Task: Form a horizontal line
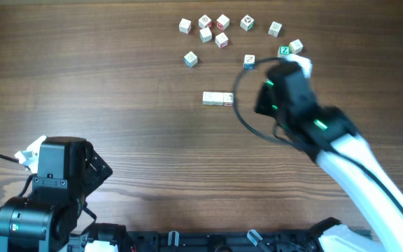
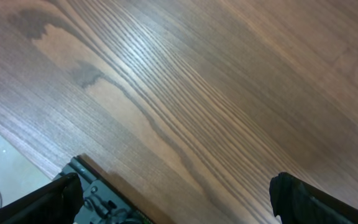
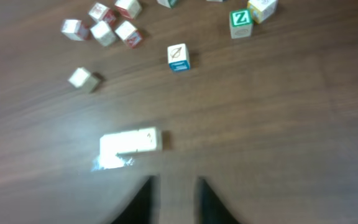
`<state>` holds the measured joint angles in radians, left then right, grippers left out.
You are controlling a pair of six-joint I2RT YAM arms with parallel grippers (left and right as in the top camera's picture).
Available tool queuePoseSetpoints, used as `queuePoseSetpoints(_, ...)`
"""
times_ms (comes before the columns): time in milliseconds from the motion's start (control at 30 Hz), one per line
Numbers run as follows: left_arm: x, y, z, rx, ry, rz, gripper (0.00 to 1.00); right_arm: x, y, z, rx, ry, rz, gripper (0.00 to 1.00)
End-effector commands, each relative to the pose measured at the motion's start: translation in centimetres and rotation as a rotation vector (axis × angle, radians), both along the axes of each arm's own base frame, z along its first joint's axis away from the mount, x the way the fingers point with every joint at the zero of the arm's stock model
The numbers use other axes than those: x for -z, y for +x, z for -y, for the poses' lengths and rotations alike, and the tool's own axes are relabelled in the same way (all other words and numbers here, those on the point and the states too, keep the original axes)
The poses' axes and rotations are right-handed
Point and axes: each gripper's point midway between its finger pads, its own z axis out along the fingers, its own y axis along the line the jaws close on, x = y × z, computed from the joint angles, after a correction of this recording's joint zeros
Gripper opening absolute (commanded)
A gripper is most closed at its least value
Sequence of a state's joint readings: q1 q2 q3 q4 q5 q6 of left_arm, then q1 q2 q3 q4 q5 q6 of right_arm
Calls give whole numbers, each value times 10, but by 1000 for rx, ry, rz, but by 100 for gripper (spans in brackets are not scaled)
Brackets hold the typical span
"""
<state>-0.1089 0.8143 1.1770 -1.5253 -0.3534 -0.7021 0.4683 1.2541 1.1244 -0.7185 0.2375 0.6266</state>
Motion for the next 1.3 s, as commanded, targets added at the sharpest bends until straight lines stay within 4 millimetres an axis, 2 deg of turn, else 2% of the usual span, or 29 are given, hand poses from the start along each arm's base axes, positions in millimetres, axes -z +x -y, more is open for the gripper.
queuePoseSetpoints(0, 0, -1, -2, -23, -2, 5, 100, -57, -38, 22, 10, 56, 122, 82)
queuePoseSetpoints(33, 0, -1, -2, -23, -2, 5, 100, -68, -54, 30, 10, 68, 145, 100)
queuePoseSetpoints(133, 0, -1, -2, -23, -2, 5, 100, -92, -103, 54, 11, 102, 211, 100)
queuePoseSetpoints(200, 0, -1, -2, -23, -2, 5, 100, -98, -133, 69, 12, 119, 240, 100)
queuePoseSetpoints(300, 0, -1, -2, -23, -2, 5, 100, -97, -151, 79, 12, 122, 246, 99)
queuePoseSetpoints(433, 0, -1, -2, -23, -2, 5, 100, -89, -159, 82, 12, 107, 218, 100)
queuePoseSetpoints(967, 0, -1, -2, -23, -2, 5, 100, -92, -161, 84, 12, 114, 231, 100)
queuePoseSetpoints(1133, 0, -1, -2, -23, -2, 5, 100, -109, -184, 99, 36, 170, 351, 100)
queuePoseSetpoints(1267, 0, -1, -2, -23, -2, 5, 100, -123, -210, 127, 165, 198, 486, 100)
